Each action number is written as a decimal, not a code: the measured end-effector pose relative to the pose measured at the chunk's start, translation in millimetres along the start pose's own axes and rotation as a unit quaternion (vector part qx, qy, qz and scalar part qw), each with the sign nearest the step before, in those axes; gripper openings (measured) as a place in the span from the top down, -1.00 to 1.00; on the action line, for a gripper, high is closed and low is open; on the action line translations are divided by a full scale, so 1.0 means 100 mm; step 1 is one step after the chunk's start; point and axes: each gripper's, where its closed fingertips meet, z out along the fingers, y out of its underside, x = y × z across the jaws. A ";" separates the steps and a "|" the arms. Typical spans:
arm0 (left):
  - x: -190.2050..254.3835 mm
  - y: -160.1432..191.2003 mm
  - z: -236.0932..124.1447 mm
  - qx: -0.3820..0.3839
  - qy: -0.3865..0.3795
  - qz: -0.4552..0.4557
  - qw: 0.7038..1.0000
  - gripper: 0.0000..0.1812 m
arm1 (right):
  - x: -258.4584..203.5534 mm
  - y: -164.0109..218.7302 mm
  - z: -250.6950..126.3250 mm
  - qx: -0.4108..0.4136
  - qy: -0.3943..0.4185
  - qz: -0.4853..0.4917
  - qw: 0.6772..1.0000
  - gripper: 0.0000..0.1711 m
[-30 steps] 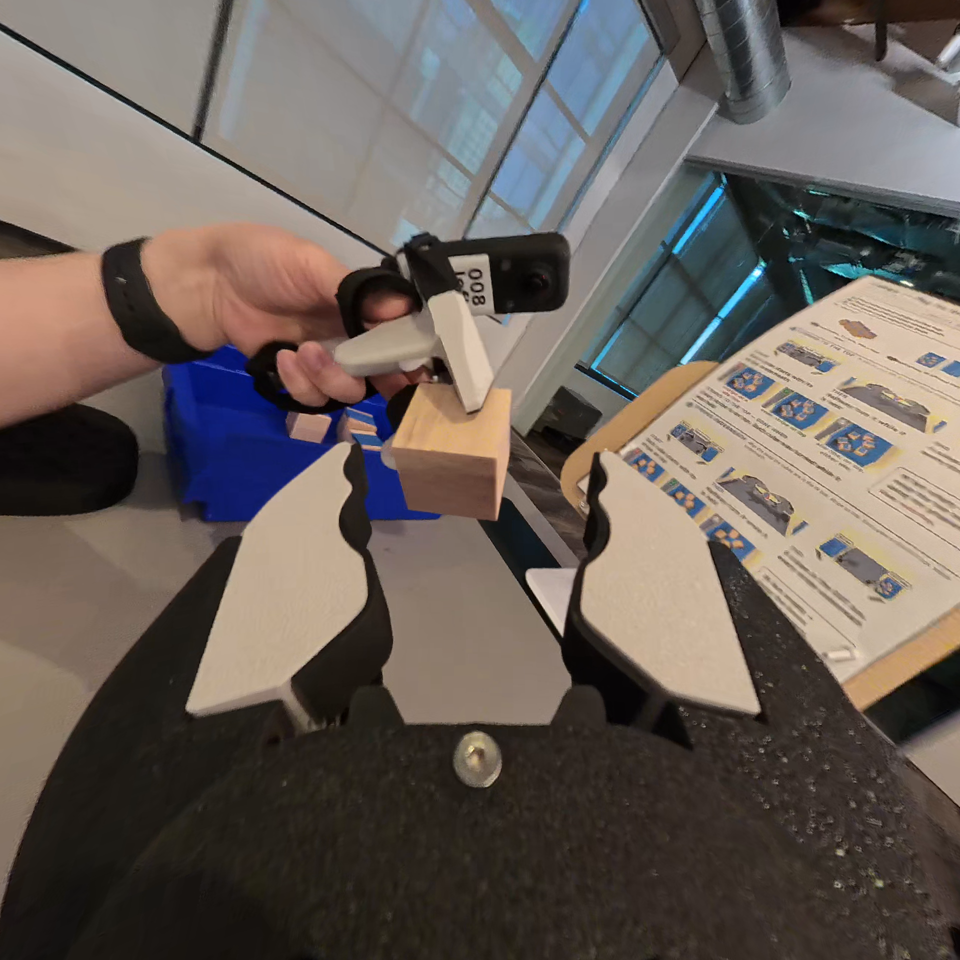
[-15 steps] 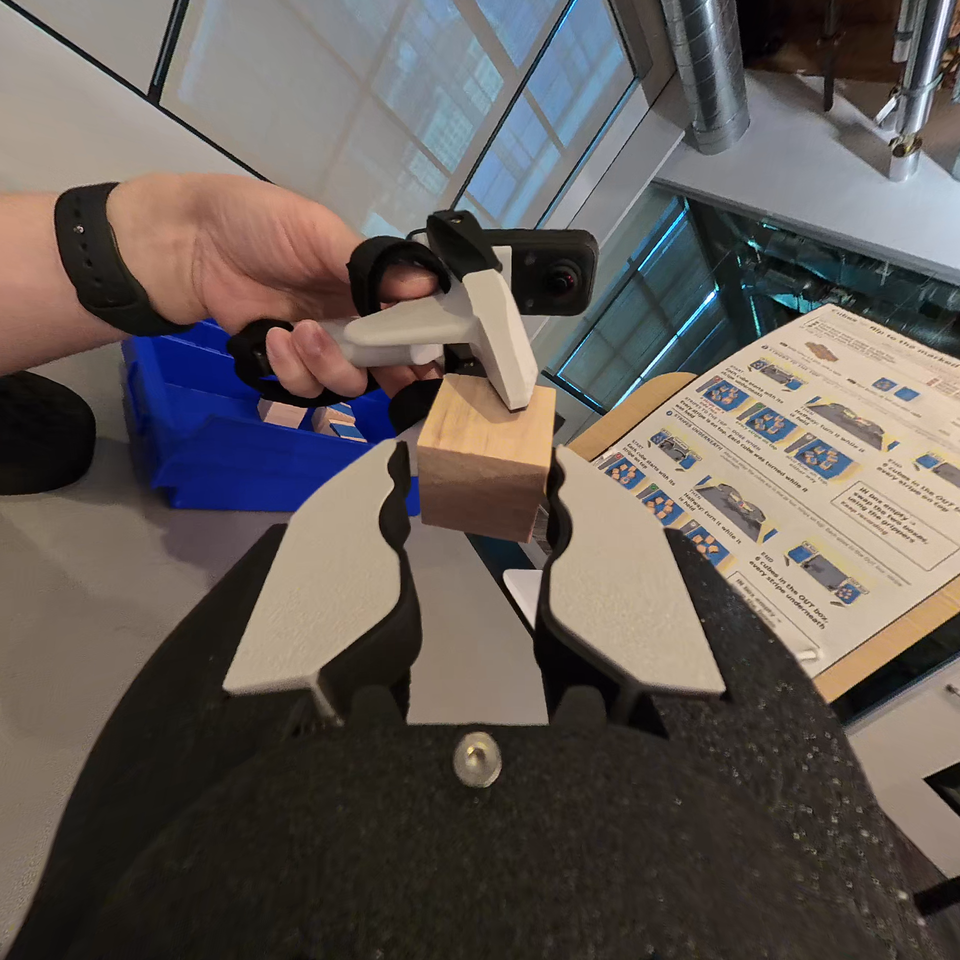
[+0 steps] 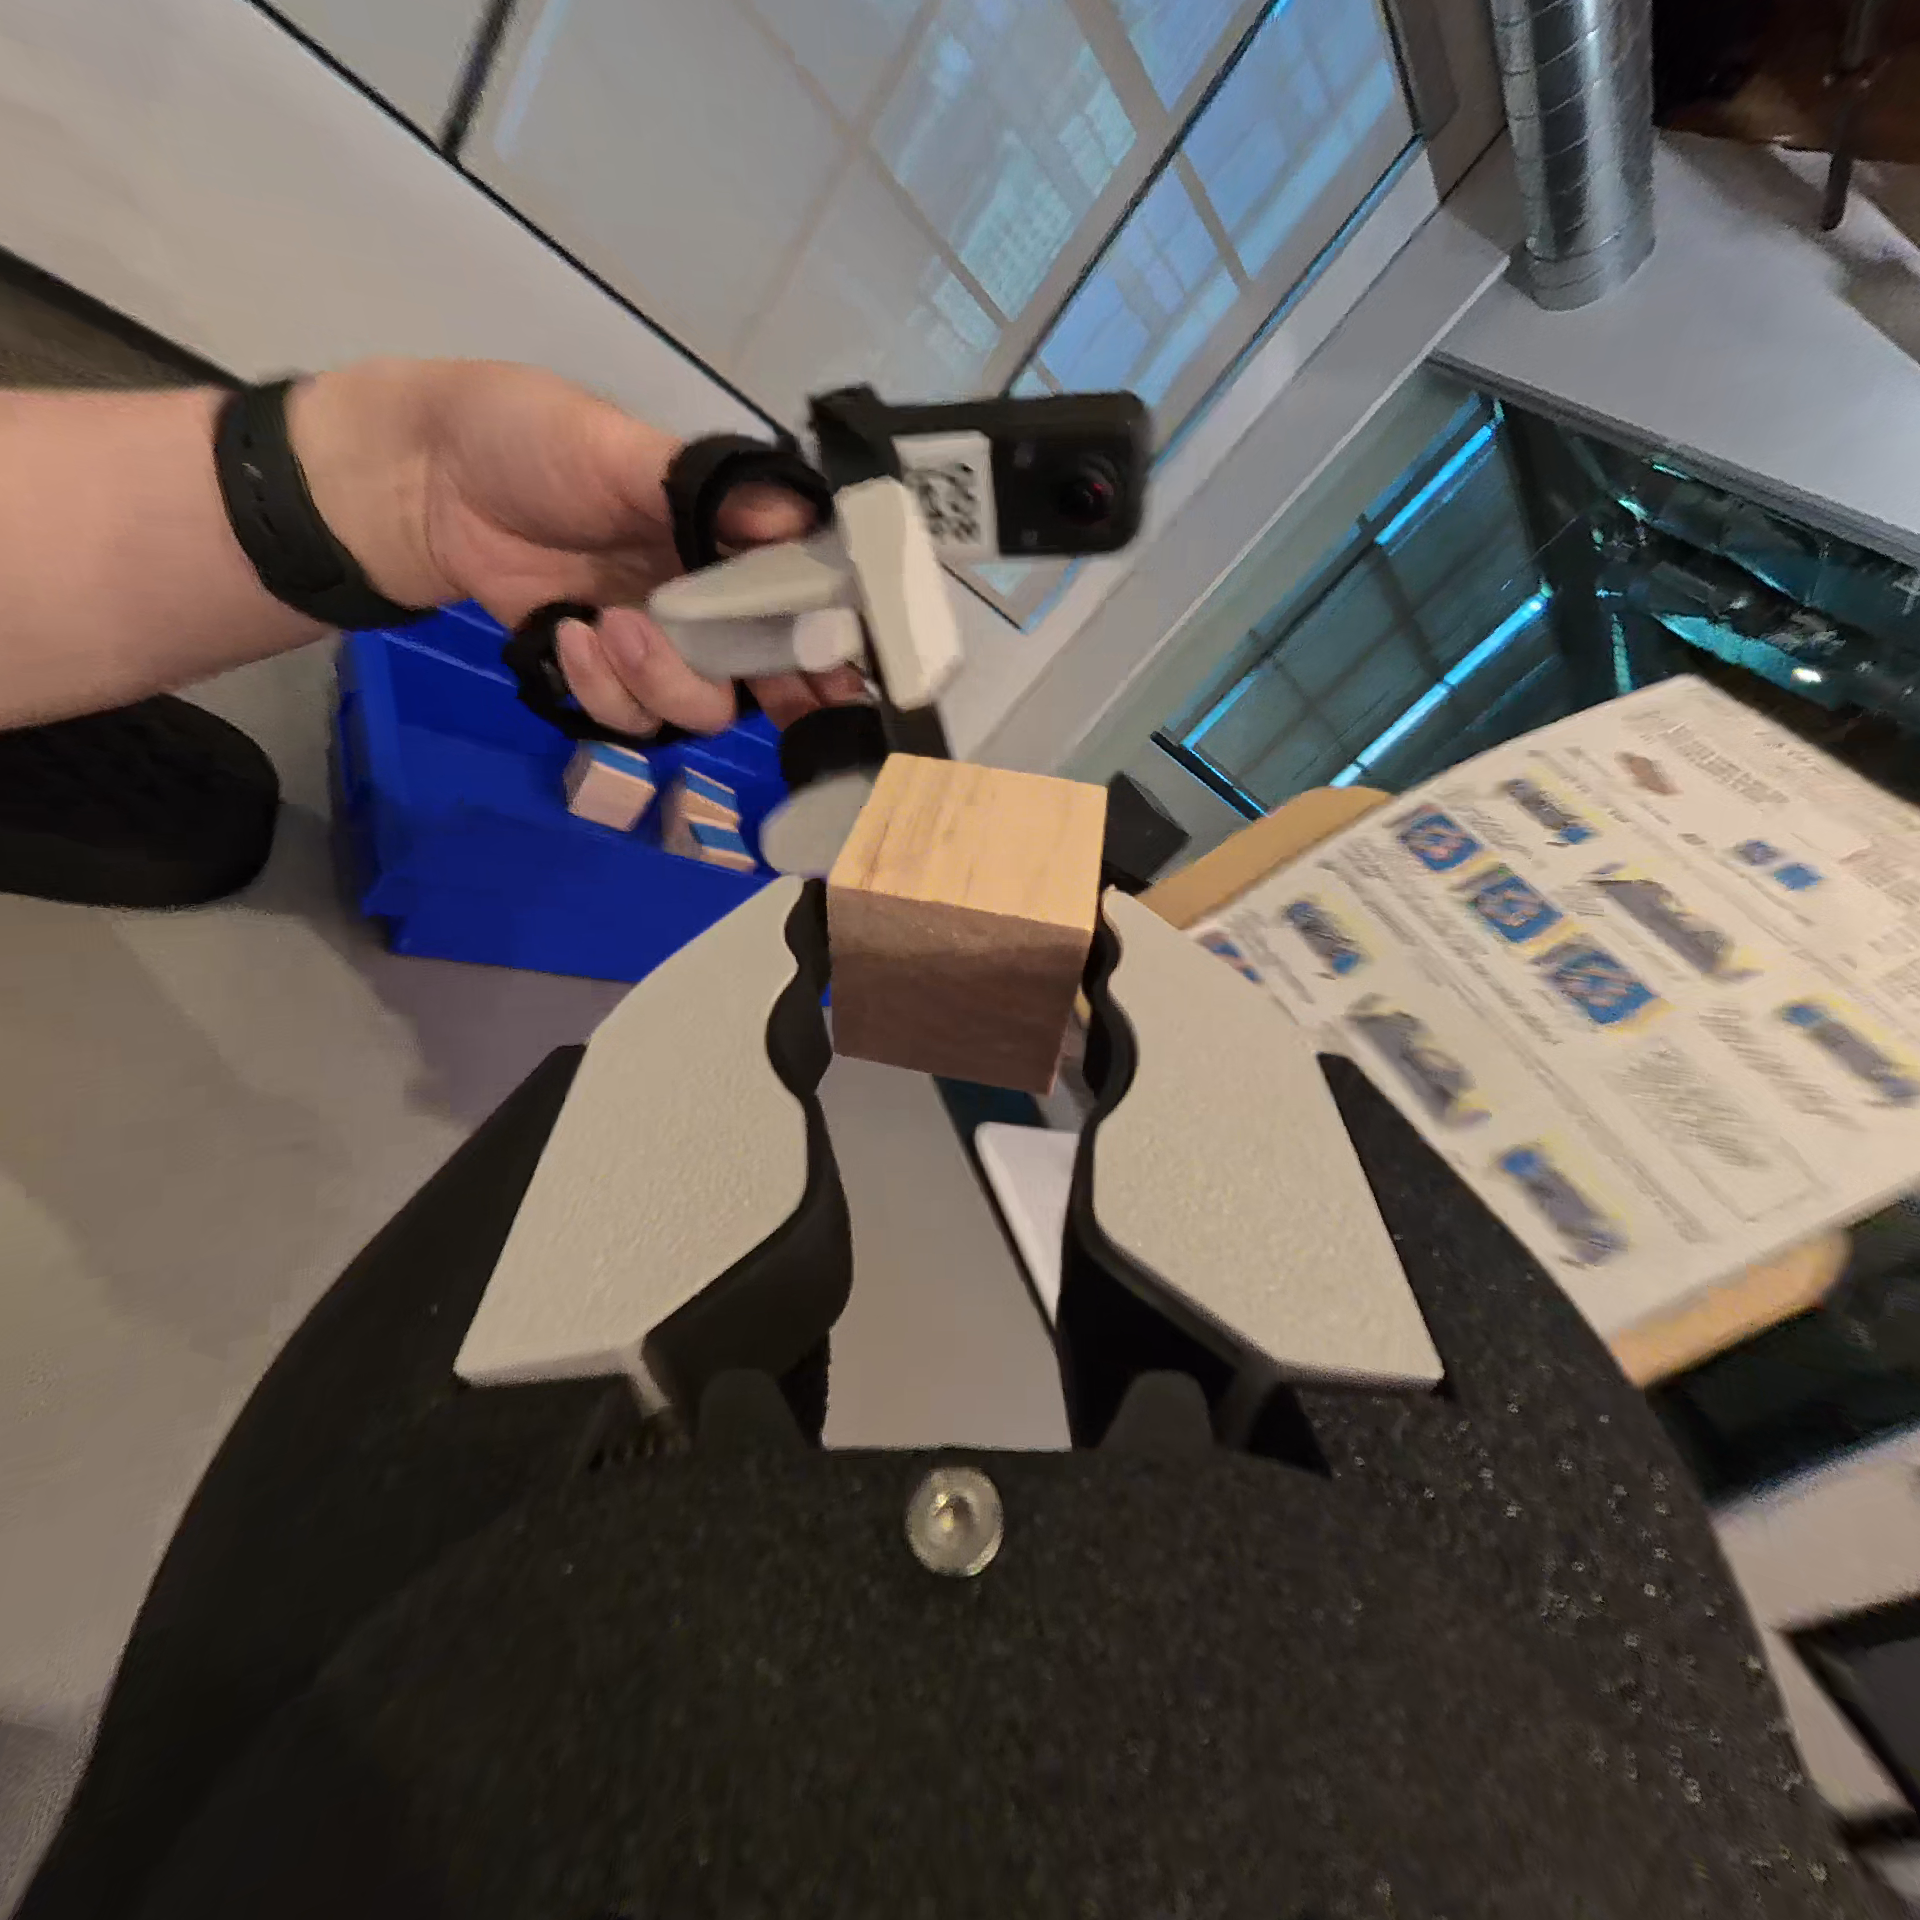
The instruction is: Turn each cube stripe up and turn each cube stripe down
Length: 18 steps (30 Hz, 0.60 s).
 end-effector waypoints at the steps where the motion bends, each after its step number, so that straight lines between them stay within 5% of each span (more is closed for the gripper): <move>1: 0.02 -0.05 -0.08 0.013 -0.012 0.014 1.000 0.27 | 0.17 -0.04 -0.10 -0.014 0.018 -0.016 1.000 0.45; 5: 0.08 -0.21 -0.35 0.052 -0.072 0.068 0.994 0.24 | 1.01 0.23 -0.81 -0.179 0.091 0.094 0.975 0.45; 9: 0.01 -0.20 -0.45 0.047 -0.129 0.083 0.987 0.27 | 1.49 1.34 -1.72 -0.361 0.189 0.321 0.855 0.45; 14: -0.03 -0.15 -0.36 0.034 -0.128 0.067 0.989 0.30 | 1.29 2.73 -2.35 -0.516 0.187 0.484 0.682 0.45; 18: -0.11 -0.06 -0.28 0.007 -0.139 0.060 0.988 0.32 | 1.03 3.28 -2.47 -0.571 0.160 0.524 0.612 0.44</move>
